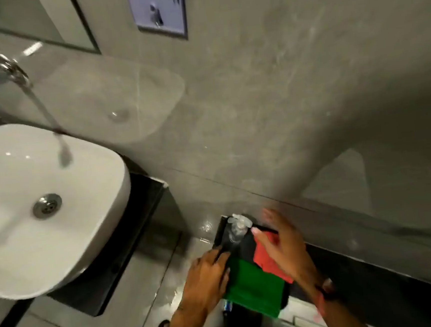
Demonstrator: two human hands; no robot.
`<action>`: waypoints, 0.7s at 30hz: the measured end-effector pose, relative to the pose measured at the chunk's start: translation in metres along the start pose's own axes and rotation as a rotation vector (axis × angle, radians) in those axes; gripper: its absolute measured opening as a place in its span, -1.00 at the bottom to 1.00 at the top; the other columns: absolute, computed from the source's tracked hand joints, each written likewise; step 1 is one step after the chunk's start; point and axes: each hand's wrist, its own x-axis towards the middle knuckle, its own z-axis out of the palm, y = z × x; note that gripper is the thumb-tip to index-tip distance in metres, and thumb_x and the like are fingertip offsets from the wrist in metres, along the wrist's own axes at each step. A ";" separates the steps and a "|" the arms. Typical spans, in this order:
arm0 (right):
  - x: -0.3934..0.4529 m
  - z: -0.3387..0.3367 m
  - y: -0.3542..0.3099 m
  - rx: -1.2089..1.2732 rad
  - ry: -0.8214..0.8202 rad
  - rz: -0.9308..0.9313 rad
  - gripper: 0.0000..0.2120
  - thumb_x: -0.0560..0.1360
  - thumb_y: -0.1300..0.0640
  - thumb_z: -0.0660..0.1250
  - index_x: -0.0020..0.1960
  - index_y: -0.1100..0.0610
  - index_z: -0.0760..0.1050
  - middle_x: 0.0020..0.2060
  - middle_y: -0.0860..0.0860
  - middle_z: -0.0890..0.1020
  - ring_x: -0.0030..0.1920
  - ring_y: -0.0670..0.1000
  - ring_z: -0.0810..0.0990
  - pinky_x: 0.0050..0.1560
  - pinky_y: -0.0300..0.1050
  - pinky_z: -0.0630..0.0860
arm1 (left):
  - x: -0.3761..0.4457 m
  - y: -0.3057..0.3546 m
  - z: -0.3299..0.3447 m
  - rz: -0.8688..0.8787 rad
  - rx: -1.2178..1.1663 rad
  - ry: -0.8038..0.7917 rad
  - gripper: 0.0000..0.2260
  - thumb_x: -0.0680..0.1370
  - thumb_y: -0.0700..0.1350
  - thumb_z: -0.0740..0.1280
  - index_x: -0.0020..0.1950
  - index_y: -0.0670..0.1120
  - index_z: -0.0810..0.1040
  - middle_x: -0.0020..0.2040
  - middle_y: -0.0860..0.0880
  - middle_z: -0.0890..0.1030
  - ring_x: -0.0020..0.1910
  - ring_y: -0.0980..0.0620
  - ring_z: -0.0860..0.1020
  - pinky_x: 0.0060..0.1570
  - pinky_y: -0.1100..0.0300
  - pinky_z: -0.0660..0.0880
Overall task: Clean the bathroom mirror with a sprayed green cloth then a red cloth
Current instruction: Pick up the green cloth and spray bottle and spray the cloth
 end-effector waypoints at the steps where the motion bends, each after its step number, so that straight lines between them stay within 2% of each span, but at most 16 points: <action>1: 0.012 0.007 0.008 -0.016 -0.038 -0.028 -0.44 0.54 -0.11 0.48 0.46 0.11 0.52 0.38 0.01 0.63 0.39 0.01 0.59 0.47 -0.05 0.47 | 0.019 0.001 0.014 0.024 0.043 -0.090 -0.50 0.64 0.03 0.14 0.60 0.06 0.21 0.58 -0.03 0.32 0.50 -0.08 0.37 0.44 0.06 0.34; 3: 0.031 0.016 0.005 -0.085 -0.162 -0.084 -0.45 0.56 -0.11 0.45 0.46 0.13 0.53 0.37 0.05 0.64 0.38 0.02 0.59 0.45 -0.05 0.50 | 0.049 0.004 0.027 0.060 0.181 -0.197 -0.43 0.62 -0.01 0.21 0.62 0.03 0.14 0.55 -0.12 0.31 0.48 -0.17 0.36 0.41 -0.04 0.34; 6: 0.045 0.029 0.006 -0.106 -0.245 -0.131 -0.57 0.58 -0.11 0.39 0.30 0.17 0.66 0.20 0.07 0.73 0.22 0.06 0.69 0.28 0.05 0.61 | 0.079 0.008 0.045 0.047 0.297 -0.342 -0.40 0.60 -0.07 0.29 0.62 -0.01 0.15 0.56 -0.17 0.30 0.51 -0.22 0.31 0.43 -0.14 0.29; 10: 0.044 0.036 0.015 -0.035 -0.215 -0.161 -0.67 0.60 -0.10 0.35 0.23 0.06 0.69 0.08 -0.01 0.77 0.10 -0.01 0.71 0.12 0.02 0.65 | 0.090 -0.001 0.062 -0.005 0.407 -0.406 -0.37 0.55 -0.03 0.39 0.57 -0.04 0.23 0.53 -0.17 0.33 0.50 -0.21 0.31 0.44 -0.18 0.26; 13: 0.039 0.041 0.016 0.040 -0.192 -0.144 -0.76 0.61 -0.10 0.34 0.17 -0.03 0.65 0.00 -0.02 0.77 0.02 -0.02 0.71 0.02 0.05 0.66 | 0.089 -0.004 0.070 -0.091 0.351 -0.397 -0.47 0.56 0.01 0.38 0.49 -0.07 0.35 0.51 -0.17 0.38 0.50 -0.21 0.30 0.47 -0.20 0.23; 16: 0.035 0.037 0.007 0.070 -0.140 -0.178 -0.70 0.62 -0.20 0.31 0.19 -0.05 0.64 0.00 -0.03 0.77 0.00 -0.03 0.70 0.02 0.05 0.64 | 0.084 -0.010 0.065 -0.218 0.091 -0.396 -0.53 0.51 0.05 0.42 0.38 -0.04 0.47 0.43 -0.13 0.46 0.45 -0.19 0.35 0.42 -0.14 0.30; 18: 0.030 0.029 -0.006 0.096 -0.060 -0.213 -0.63 0.61 -0.27 0.28 0.19 -0.04 0.65 0.00 -0.06 0.75 0.02 -0.06 0.70 0.04 0.01 0.63 | 0.073 -0.013 0.044 -0.260 -0.187 -0.383 -0.59 0.44 0.04 0.48 0.25 -0.02 0.56 0.29 -0.11 0.58 0.32 -0.15 0.50 0.34 -0.06 0.45; 20: 0.025 0.014 -0.033 0.160 0.063 -0.295 -0.70 0.62 -0.22 0.30 0.21 -0.08 0.62 0.05 -0.18 0.73 0.07 -0.20 0.69 0.09 -0.16 0.61 | 0.055 -0.014 0.012 -0.241 -0.548 -0.296 -0.77 0.38 -0.10 0.53 0.00 -0.06 0.61 0.00 -0.09 0.67 0.04 -0.06 0.64 0.11 -0.02 0.59; 21: 0.023 0.006 -0.047 0.180 0.136 -0.351 -0.73 0.63 -0.20 0.29 0.21 -0.10 0.61 0.10 -0.30 0.70 0.11 -0.30 0.66 0.12 -0.31 0.58 | 0.045 -0.015 -0.007 -0.216 -0.698 -0.218 -0.83 0.36 -0.19 0.52 -0.12 -0.06 0.59 -0.14 -0.06 0.63 -0.11 0.00 0.62 -0.01 0.00 0.59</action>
